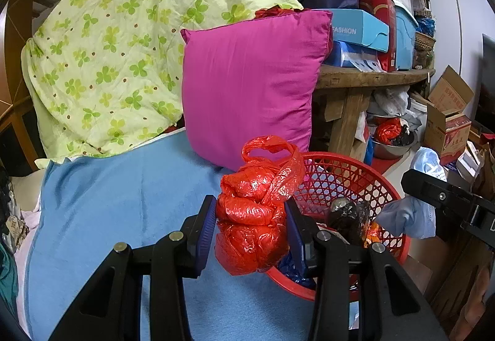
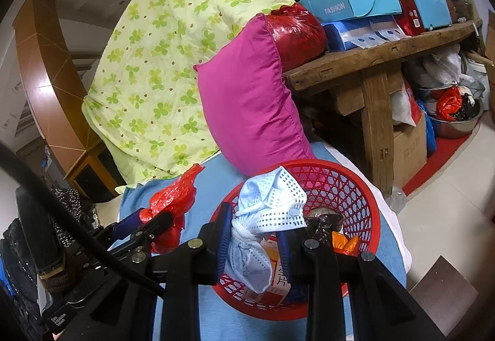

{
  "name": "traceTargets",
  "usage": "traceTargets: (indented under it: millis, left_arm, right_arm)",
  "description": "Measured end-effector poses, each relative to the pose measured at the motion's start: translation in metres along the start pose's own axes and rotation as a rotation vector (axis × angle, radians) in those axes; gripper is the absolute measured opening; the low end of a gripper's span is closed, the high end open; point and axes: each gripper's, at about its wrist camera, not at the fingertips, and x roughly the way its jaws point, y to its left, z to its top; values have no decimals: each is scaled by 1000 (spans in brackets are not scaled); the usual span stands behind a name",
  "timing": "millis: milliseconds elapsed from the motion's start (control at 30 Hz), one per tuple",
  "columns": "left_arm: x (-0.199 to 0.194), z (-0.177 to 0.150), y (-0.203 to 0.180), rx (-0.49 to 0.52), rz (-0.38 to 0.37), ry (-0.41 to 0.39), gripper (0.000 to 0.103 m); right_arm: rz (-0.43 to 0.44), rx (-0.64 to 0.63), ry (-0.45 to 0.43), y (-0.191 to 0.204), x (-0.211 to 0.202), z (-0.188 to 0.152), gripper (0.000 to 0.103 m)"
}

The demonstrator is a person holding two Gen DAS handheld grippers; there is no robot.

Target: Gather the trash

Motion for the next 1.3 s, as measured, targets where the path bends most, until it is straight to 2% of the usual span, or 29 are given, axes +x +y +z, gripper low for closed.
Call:
traceTargets:
  millis: [433, 767, 1033, 1100, 1200, 1267, 1300]
  left_arm:
    - [13, -3, 6, -23, -13, 29, 46]
    - [18, -3, 14, -43, -59, 22, 49]
    - [19, -4, 22, -52, -110, 0, 65]
    - [18, -3, 21, -41, -120, -13, 65]
    - [14, -4, 26, -30, -134, -37, 66]
    - [11, -4, 35, -27, -109, -58, 66]
    - [11, -4, 40, -33, -96, -62, 66]
  right_arm:
    - [-9, 6, 12, 0, 12, -3, 31]
    - [-10, 10, 2, 1, 19, 0, 31]
    - [-4, 52, 10, -6, 32, 1, 31]
    - [-3, 63, 9, -8, 33, 1, 31]
    - [14, 76, -7, -10, 30, 1, 38]
    - [10, 73, -30, -10, 26, 1, 60]
    - [12, 74, -48, -10, 23, 1, 67]
